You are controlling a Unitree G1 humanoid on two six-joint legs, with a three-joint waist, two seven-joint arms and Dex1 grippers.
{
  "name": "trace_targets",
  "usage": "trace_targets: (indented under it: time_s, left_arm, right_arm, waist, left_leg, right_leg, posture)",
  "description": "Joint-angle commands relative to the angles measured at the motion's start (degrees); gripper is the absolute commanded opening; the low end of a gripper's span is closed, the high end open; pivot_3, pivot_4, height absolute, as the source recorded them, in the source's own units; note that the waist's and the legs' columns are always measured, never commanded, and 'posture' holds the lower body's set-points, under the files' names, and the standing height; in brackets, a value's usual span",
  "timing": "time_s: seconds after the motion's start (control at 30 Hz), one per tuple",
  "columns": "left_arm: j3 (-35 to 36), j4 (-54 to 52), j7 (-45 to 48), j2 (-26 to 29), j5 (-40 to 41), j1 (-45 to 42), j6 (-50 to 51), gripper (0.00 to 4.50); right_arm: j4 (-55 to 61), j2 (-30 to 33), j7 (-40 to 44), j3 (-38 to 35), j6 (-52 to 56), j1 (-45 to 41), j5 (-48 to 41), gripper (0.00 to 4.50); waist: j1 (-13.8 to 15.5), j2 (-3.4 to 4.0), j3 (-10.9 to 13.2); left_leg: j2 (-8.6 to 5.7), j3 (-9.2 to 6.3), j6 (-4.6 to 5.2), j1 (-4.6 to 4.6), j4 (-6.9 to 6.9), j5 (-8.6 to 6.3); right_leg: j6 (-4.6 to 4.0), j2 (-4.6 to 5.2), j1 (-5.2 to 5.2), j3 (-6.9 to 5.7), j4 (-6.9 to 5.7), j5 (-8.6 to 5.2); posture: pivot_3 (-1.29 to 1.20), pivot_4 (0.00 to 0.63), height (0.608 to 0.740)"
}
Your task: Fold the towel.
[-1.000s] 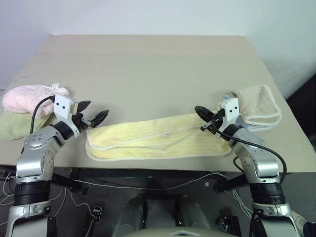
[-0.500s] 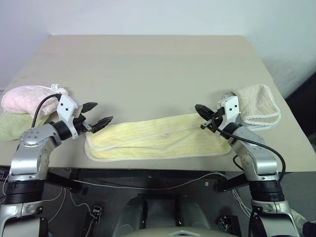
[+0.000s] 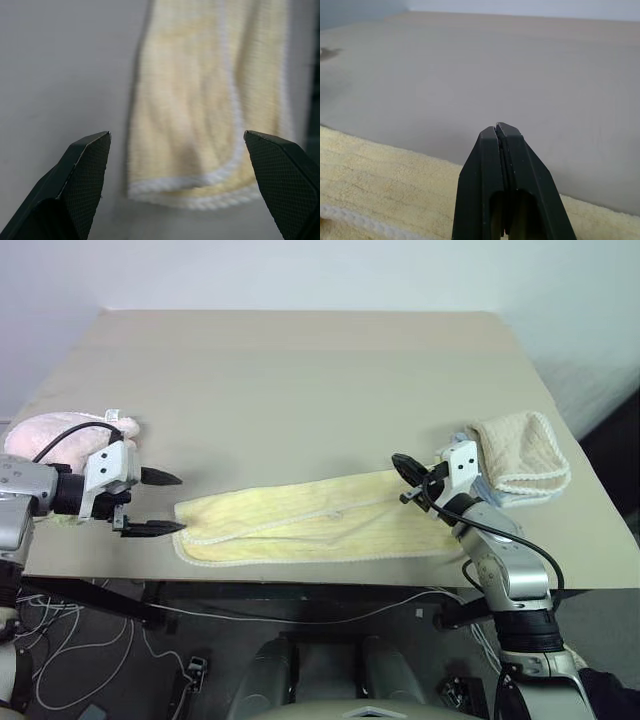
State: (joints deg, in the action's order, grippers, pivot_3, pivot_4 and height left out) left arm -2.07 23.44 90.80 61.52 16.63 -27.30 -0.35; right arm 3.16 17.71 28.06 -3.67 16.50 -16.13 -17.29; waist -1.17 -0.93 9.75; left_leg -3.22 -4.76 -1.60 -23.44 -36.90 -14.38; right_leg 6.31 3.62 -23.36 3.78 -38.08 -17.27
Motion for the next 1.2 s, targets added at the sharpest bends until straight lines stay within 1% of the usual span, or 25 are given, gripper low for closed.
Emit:
trace_targets:
  time_s: [0.03, 0.2, 0.4, 0.57, 0.7, 0.83, 0.93, 0.97, 1.0, 1.07, 1.13, 1.2]
  left_arm:
    - [-4.82, 0.63, 1.70, 2.86, 1.10, -1.28, -4.60, 4.47]
    - [-9.31, 2.46, 1.70, 3.14, -0.20, -2.78, -11.59, 4.47]
    - [-11.14, 4.03, 1.70, 2.96, -1.21, -3.37, -16.94, 4.47]
    - [-10.13, 4.70, 1.70, 3.24, -1.73, -2.25, -19.90, 4.47]
    - [-9.19, 3.79, 1.70, 4.28, -0.84, -0.68, -20.03, 4.47]
    - [-8.64, 5.15, 1.69, 3.50, -3.04, -1.29, -22.66, 4.47]
    - [-8.28, 7.53, 1.07, 2.18, -5.52, -2.89, -25.72, 3.88]
    - [-8.09, 8.02, 1.12, 1.76, -5.57, -3.33, -25.68, 3.53]
    - [-7.84, 7.97, 1.34, 1.33, -4.88, -3.70, -24.17, 3.25]
    - [-8.27, 6.68, 1.66, 1.60, -2.50, -3.92, -19.82, 2.56]
    - [-9.08, 4.81, 1.70, 2.69, 0.17, -3.72, -14.97, 1.89]
    - [-9.92, 3.80, 1.70, 3.99, 1.37, -3.47, -13.47, 1.89]
  right_arm:
    - [2.95, -1.01, -1.24, -0.21, -1.44, 0.91, 0.09, 0.00]
    - [4.78, -1.57, -1.77, 0.55, -1.44, 2.43, 0.38, 0.00]
    - [10.23, 1.34, 1.82, 3.50, 0.16, 5.55, 0.24, 0.00]
    - [11.06, 0.63, 1.37, 4.70, 0.29, 7.24, 0.53, 0.00]
    - [12.54, -0.76, 0.67, 6.57, 0.83, 8.17, 0.62, 0.00]
    - [12.79, -1.28, 0.23, 7.07, 1.02, 8.60, 0.70, 0.00]
    - [13.18, -1.51, -0.11, 7.36, 1.35, 8.90, 0.66, 0.00]
    - [13.40, -1.64, -0.27, 7.53, 1.53, 8.95, 0.63, 0.00]
    - [13.57, -1.73, -0.39, 7.69, 1.65, 9.04, 0.62, 0.00]
    - [13.78, -1.87, -0.56, 7.95, 1.74, 9.26, 0.63, 0.00]
    - [13.85, -1.96, -0.71, 8.05, 1.75, 9.36, 0.65, 0.00]
    - [13.77, -1.89, -0.87, 7.76, 1.71, 9.47, 0.56, 0.00]
  waist:
    - [-0.11, 0.00, 0.00]
    - [-0.02, 0.01, 0.01]
    - [-0.01, 0.01, 0.01]
    - [-0.02, 0.00, 0.00]
    - [-0.15, 0.00, 0.01]
    - [0.08, 0.00, 0.00]
    - [0.18, 0.00, 0.00]
    - [0.19, 0.00, 0.00]
    - [0.16, 0.00, 0.00]
    - [0.02, 0.00, 0.00]
    - [-0.09, 0.00, 0.00]
    - [-0.17, 0.00, 0.00]
  left_leg:
    - [0.02, 0.00, 0.00, 0.00, 0.00, 0.00]
    - [0.02, 0.00, 0.00, 0.00, 0.00, 0.00]
    - [0.02, 0.01, 0.02, 0.00, -0.03, 0.00]
    - [0.02, 0.01, 0.02, 0.00, -0.05, 0.00]
    - [0.02, 0.00, 0.03, 0.00, -0.05, 0.00]
    - [0.02, 0.01, 0.03, 0.00, -0.09, -0.01]
    - [0.00, 0.00, 0.04, 0.00, -0.11, -0.01]
    - [0.00, 0.00, 0.04, 0.00, -0.11, -0.01]
    - [0.00, -0.01, 0.04, 0.00, -0.11, -0.01]
    - [0.00, -0.01, 0.04, 0.00, -0.11, -0.01]
    - [0.01, -0.01, 0.04, 0.00, -0.11, -0.01]
    - [0.03, -0.02, 0.04, 0.00, -0.11, -0.01]
  right_leg:
    - [0.00, -0.01, -0.01, 0.01, 0.00, 0.00]
    - [0.00, -0.01, 0.00, 0.02, -0.01, 0.00]
    - [0.01, -0.05, 0.00, 0.01, -0.01, 0.00]
    - [0.01, -0.10, 0.02, -0.01, -0.02, -0.01]
    - [0.01, -0.10, 0.01, -0.01, -0.03, -0.01]
    - [0.01, -0.10, 0.04, -0.01, -0.03, -0.01]
    - [0.02, -0.10, 0.06, -0.04, -0.02, -0.01]
    - [0.02, -0.10, 0.06, -0.05, -0.02, -0.01]
    - [0.02, -0.11, 0.06, -0.06, -0.03, -0.01]
    - [0.02, -0.12, 0.06, -0.06, -0.03, -0.01]
    - [0.02, -0.13, 0.05, -0.06, -0.04, -0.01]
    - [0.02, -0.15, 0.04, -0.06, -0.06, -0.01]
  posture:
    - [0.00, 0.150, 0.740]
    - [0.00, 0.150, 0.740]
    - [0.00, 0.150, 0.740]
    - [0.00, 0.150, 0.740]
    - [0.00, 0.150, 0.740]
    - [0.00, 0.150, 0.740]
    - [0.00, 0.150, 0.740]
    - [0.00, 0.150, 0.740]
    - [0.00, 0.150, 0.740]
    - [0.00, 0.150, 0.740]
    - [0.00, 0.150, 0.740]
    - [0.00, 0.150, 0.740]
